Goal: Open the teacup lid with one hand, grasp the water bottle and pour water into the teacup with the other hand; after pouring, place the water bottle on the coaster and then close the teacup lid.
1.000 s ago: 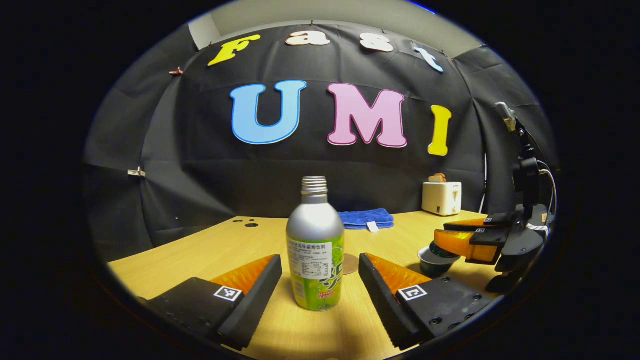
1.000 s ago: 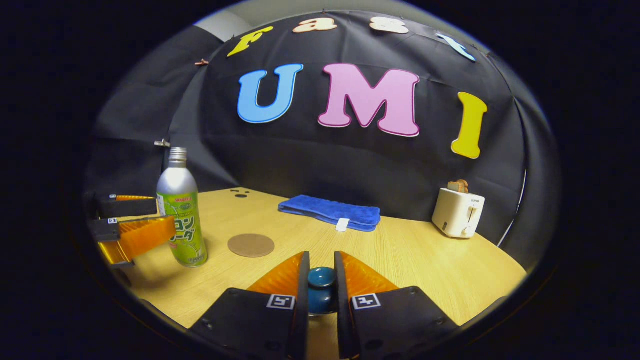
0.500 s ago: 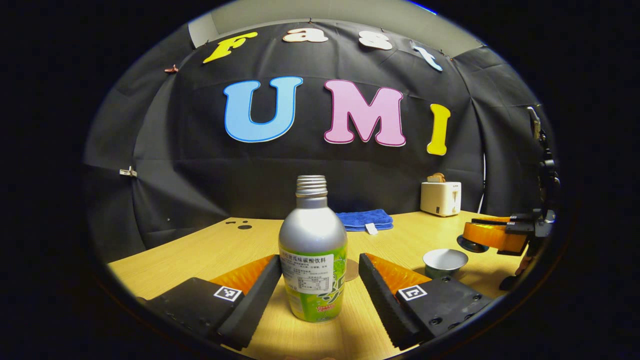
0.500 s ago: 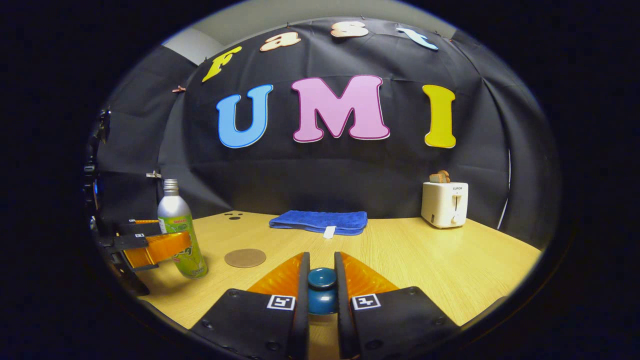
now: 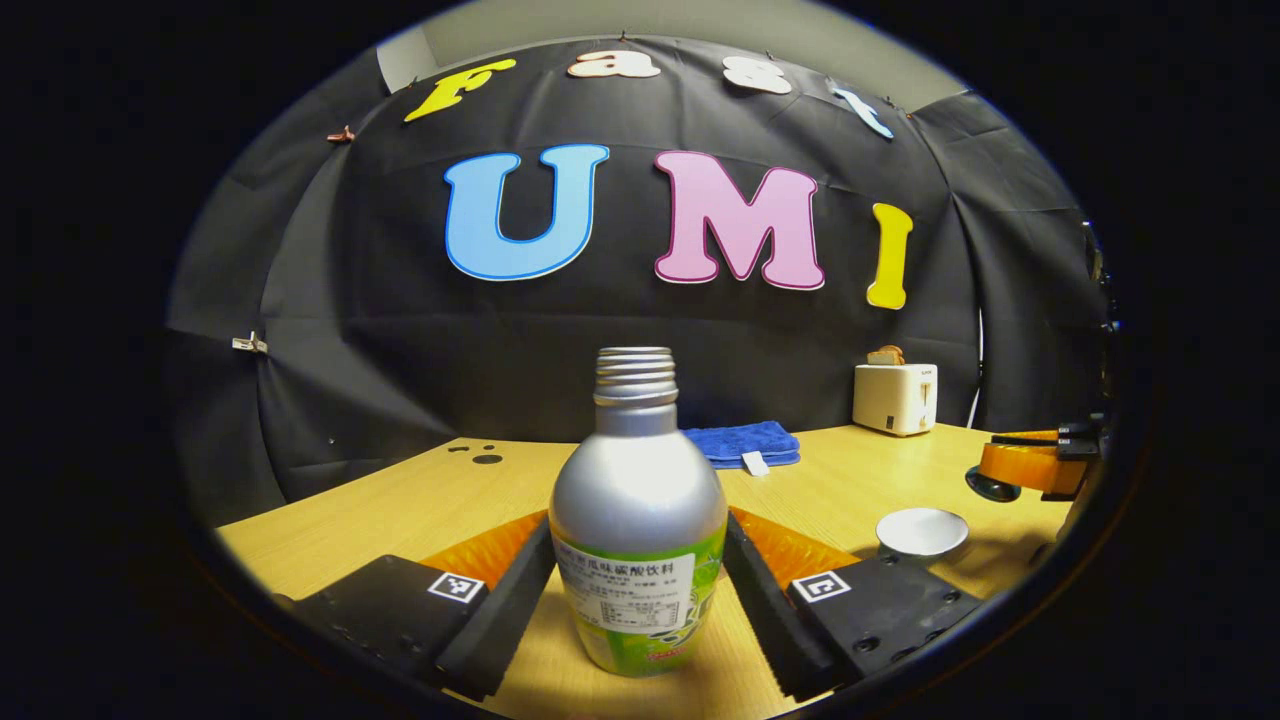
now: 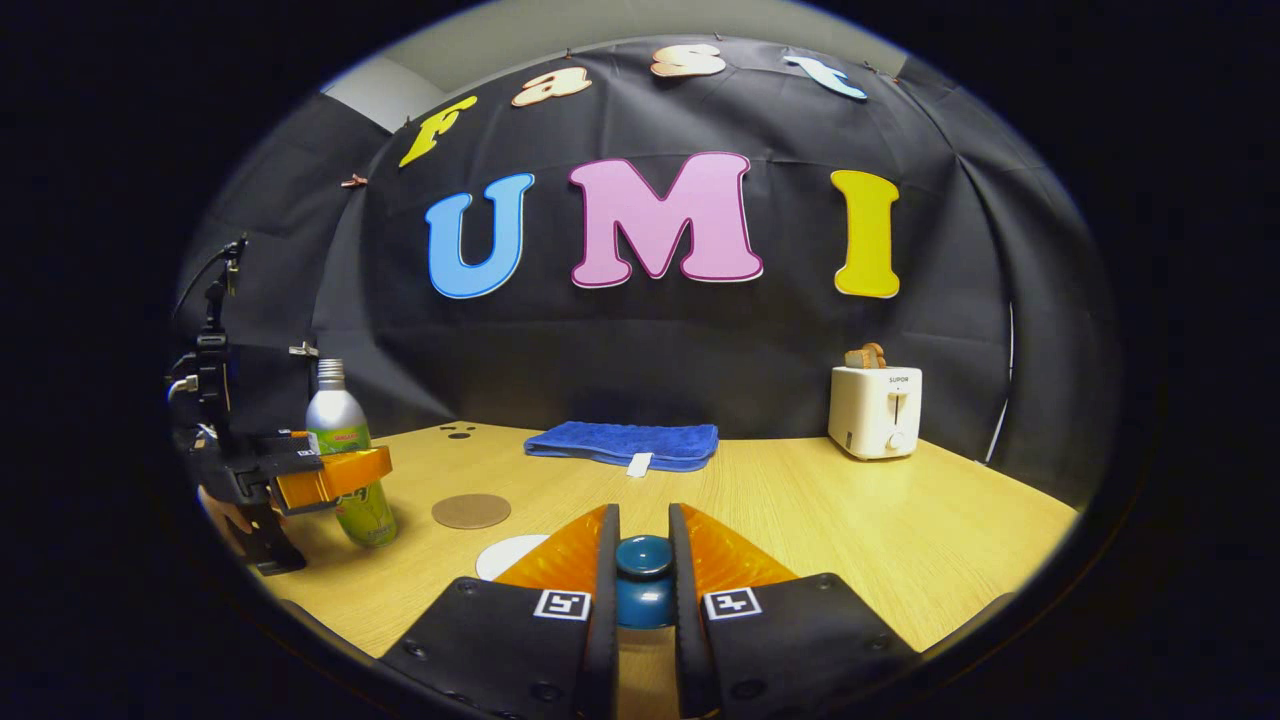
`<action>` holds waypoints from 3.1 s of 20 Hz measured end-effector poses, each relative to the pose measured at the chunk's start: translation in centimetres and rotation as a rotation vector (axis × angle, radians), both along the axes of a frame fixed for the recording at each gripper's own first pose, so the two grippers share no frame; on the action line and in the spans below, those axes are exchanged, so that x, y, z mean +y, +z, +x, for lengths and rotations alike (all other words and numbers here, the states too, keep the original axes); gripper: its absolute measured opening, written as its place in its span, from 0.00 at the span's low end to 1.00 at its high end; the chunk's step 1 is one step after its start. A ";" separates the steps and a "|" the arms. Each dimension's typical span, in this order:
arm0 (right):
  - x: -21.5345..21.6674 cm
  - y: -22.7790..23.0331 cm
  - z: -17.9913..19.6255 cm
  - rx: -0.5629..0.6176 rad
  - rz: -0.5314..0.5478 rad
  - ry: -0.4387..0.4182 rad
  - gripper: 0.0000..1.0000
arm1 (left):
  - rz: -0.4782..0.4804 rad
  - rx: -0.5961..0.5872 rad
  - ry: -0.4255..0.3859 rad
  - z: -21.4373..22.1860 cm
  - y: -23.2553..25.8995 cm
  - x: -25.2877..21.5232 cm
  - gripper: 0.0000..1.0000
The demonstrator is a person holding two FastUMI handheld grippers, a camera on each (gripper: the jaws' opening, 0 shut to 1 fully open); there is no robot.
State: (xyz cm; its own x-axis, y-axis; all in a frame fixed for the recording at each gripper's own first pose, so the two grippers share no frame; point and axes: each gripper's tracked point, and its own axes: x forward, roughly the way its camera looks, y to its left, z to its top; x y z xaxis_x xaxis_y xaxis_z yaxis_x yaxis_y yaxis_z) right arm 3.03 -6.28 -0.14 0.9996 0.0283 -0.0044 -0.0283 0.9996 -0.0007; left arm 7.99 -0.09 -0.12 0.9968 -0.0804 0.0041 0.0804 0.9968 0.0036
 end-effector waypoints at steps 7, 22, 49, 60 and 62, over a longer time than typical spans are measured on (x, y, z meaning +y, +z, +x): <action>-3.5 0.1 -0.2 -0.001 0.001 -0.022 0.27 | 0.110 0.021 0.009 -0.4 -0.1 -1.6 0.80; -4.9 0.2 -1.3 -0.002 0.002 0.017 0.26 | 1.097 -0.031 -0.061 1.4 1.2 -6.5 0.78; -6.2 0.2 -2.4 -0.001 0.002 0.044 0.27 | 1.895 -0.013 -0.284 1.8 -0.3 -10.3 0.78; -6.2 0.3 -2.4 -0.001 0.002 0.045 0.26 | 2.061 -0.025 -0.291 2.4 0.4 -9.9 0.78; -6.2 0.2 -2.3 0.000 0.002 0.045 0.26 | 2.090 -0.035 -0.288 2.4 0.9 -10.0 0.78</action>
State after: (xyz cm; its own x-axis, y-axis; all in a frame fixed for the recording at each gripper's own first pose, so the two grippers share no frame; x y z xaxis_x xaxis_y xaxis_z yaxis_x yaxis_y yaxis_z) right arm 0.69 -12.47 0.10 0.9973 0.0735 -0.0039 -0.0735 0.9973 0.0012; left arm 10.37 -10.08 0.80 0.9600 -0.1033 -0.2603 0.1693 -0.5262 0.8333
